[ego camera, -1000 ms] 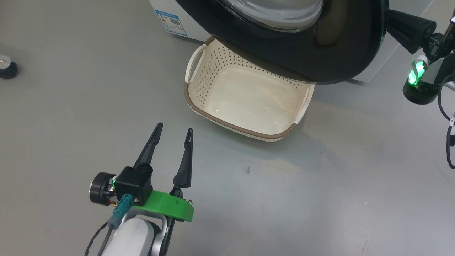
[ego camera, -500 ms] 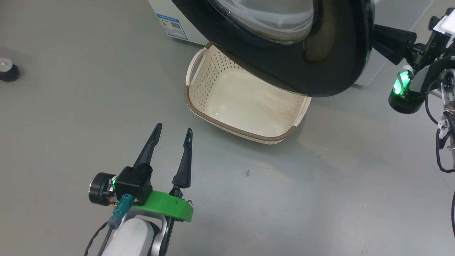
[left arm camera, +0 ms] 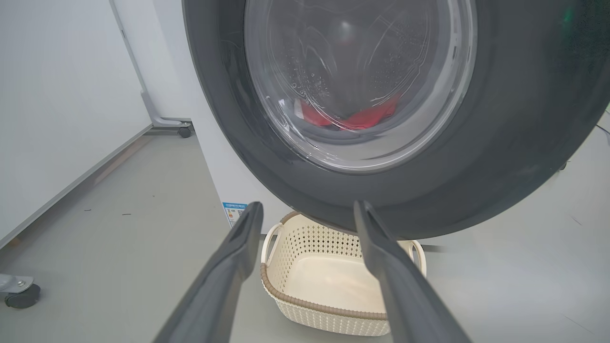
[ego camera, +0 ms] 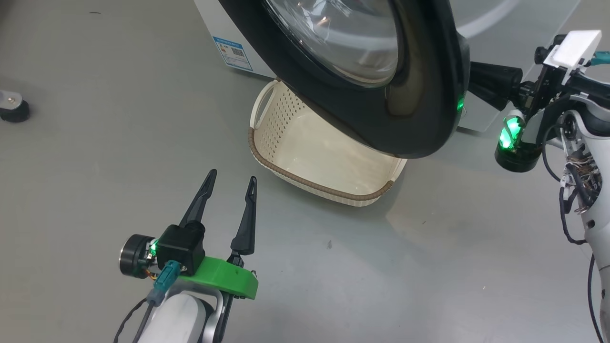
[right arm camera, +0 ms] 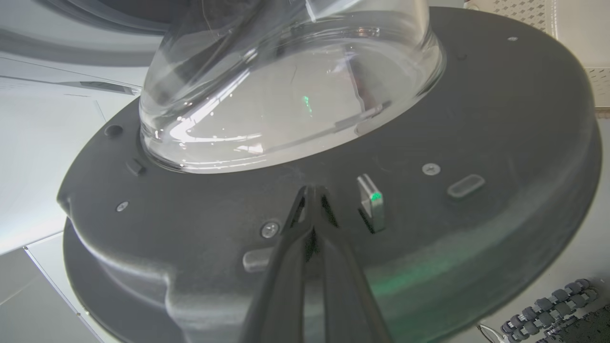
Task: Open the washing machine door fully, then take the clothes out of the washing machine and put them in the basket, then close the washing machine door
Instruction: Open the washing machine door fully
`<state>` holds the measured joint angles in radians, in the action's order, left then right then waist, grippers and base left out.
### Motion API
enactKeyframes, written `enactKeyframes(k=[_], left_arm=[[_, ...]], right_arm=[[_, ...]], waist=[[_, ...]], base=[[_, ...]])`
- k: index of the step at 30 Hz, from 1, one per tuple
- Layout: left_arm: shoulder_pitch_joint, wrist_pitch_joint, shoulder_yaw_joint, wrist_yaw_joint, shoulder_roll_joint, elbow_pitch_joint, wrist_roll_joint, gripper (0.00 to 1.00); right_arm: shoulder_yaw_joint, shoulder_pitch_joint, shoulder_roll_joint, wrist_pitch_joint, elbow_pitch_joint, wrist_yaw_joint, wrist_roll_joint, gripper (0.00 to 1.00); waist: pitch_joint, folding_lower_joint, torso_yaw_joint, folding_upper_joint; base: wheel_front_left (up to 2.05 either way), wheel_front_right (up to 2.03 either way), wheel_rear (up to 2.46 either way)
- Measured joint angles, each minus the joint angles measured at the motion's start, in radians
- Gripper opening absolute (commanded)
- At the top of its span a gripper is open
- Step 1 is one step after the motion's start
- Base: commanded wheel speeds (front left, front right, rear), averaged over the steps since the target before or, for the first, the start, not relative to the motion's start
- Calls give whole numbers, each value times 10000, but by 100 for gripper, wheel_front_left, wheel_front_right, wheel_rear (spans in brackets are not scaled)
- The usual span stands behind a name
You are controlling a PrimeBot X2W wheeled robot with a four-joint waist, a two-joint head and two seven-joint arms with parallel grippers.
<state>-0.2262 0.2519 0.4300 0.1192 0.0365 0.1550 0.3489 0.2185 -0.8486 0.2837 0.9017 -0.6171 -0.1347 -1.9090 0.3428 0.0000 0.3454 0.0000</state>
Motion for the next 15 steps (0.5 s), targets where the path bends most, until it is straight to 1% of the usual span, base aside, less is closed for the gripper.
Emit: enactKeyframes(k=[4, 10, 15], left_arm=[[10, 0, -19, 0, 0, 56, -58, 100], [28, 0, -136, 0, 2, 132, -153, 100], [34, 0, -102, 0, 4, 171, -290, 100]], right_arm=[[176, 150, -203, 61, -13, 0, -58, 0], [755, 360, -589, 366, 31, 0, -105, 0], [1049, 616, -869, 447, 63, 0, -105, 0]], waist=[[-156, 0, 6, 0], [-359, 0, -35, 0], [-484, 0, -63, 0]], base=[[0, 0, 0], [0, 0, 0], [0, 0, 0]])
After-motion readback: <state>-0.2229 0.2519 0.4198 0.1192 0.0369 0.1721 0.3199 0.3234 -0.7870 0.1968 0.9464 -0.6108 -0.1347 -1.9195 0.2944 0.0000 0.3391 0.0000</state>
